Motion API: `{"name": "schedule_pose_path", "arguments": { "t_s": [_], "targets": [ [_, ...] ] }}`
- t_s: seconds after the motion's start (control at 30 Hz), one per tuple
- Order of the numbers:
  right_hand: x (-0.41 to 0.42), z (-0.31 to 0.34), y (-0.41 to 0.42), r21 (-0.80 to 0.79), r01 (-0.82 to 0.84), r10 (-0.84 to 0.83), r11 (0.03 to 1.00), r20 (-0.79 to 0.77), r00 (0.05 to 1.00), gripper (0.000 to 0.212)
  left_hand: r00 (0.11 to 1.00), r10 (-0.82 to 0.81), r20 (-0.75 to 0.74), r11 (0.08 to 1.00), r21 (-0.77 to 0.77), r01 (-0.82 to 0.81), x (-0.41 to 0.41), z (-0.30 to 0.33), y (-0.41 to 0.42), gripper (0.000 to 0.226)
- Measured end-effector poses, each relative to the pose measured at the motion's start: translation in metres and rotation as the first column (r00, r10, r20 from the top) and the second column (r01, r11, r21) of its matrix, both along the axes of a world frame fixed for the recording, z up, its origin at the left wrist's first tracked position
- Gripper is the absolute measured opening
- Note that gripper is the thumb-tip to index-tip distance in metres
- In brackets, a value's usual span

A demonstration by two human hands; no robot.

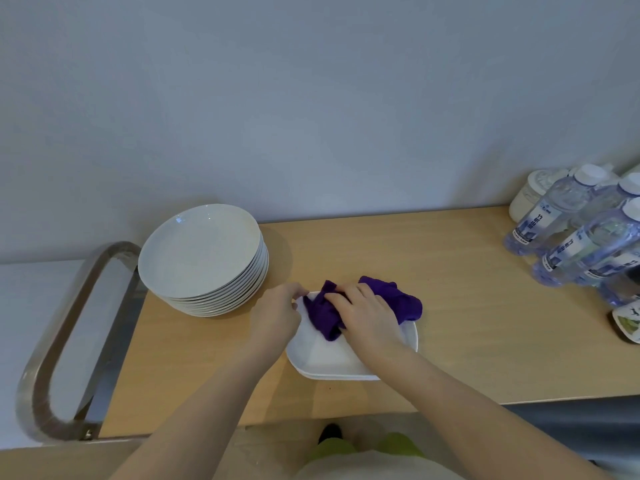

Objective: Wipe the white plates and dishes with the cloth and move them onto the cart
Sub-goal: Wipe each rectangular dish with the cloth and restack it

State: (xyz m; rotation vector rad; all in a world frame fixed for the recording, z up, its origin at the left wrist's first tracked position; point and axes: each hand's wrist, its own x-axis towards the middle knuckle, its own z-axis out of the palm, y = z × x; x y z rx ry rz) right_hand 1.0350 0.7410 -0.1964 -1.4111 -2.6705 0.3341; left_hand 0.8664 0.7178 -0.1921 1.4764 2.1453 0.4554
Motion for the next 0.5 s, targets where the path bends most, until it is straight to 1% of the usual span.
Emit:
{"name": "schedule_pose_path", "arguments": {
  "t_s": [0.1, 0.3, 0.4, 0.43, 0.5],
  "targets": [
    [0.023, 0.001, 0.001, -0.010, 0.069, -0.069, 0.998, 0.034, 0.997, 0.047, 1.000, 0.013, 0.011, 1.000, 0.015, -0.013, 0.000, -0.001, -0.001, 0.049],
    [0.050, 0.003, 0.000, -0.009, 0.133, -0.131, 0.991, 0.112, 0.985, 0.039, 0.999, 0.039, 0.013, 0.999, 0.030, -0.040, 0.001, -0.004, 0.000, 0.049],
    [0.045, 0.003, 0.002, -0.013, 0.176, -0.174, 0.984, 0.099, 0.980, 0.037, 0.999, 0.041, 0.012, 0.999, 0.022, -0.041, 0.001, -0.003, 0.001, 0.048],
    [0.040, 0.004, 0.002, -0.019, 0.184, -0.182, 0.983, 0.078, 0.980, 0.038, 0.999, 0.044, 0.017, 0.999, 0.021, -0.044, 0.001, -0.003, 0.001, 0.047],
    [0.027, 0.003, 0.001, -0.032, 0.153, -0.151, 0.988, 0.058, 0.987, 0.050, 0.999, 0.043, 0.025, 0.999, 0.021, -0.044, 0.002, -0.003, 0.000, 0.045]
  ]
}}
